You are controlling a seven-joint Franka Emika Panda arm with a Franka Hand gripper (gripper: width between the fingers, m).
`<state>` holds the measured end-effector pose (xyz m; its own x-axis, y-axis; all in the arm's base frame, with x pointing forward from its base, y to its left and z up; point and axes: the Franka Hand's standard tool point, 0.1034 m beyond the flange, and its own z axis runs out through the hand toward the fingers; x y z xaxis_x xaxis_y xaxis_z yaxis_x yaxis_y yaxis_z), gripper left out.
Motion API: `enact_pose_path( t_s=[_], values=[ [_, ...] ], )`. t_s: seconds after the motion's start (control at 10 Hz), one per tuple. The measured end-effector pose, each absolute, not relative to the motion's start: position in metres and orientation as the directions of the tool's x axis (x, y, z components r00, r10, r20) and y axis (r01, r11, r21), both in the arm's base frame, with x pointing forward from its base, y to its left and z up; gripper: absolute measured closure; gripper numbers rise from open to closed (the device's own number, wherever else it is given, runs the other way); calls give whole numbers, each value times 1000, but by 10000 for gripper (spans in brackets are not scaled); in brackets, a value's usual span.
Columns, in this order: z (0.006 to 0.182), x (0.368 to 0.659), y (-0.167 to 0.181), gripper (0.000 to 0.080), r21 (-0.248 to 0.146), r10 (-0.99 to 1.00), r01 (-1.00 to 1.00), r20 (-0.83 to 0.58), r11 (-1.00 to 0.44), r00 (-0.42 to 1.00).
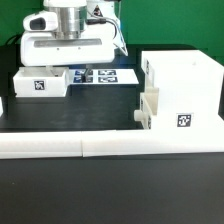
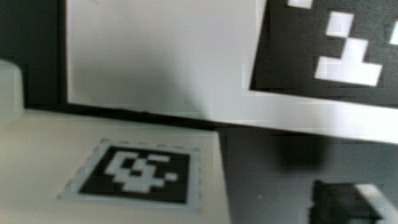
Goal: Assemble drawer
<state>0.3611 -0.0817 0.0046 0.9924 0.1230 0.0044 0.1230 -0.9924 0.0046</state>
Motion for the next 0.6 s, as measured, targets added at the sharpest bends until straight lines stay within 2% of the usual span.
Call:
enact_pose_path(
  t_s=[0.1, 0.2, 0.3, 0.4, 0.6],
  values=[
    [5, 361, -82, 336, 5, 123, 123, 4, -992, 992],
    [5, 361, -82, 537, 5, 124, 124, 4, -992, 992],
    [5, 361, -82, 673, 5, 124, 124, 4, -992, 992],
    [5, 361, -82, 758, 5, 124, 124, 4, -992, 992],
    [5, 361, -82, 758, 5, 125, 125, 4, -992, 992]
  ],
)
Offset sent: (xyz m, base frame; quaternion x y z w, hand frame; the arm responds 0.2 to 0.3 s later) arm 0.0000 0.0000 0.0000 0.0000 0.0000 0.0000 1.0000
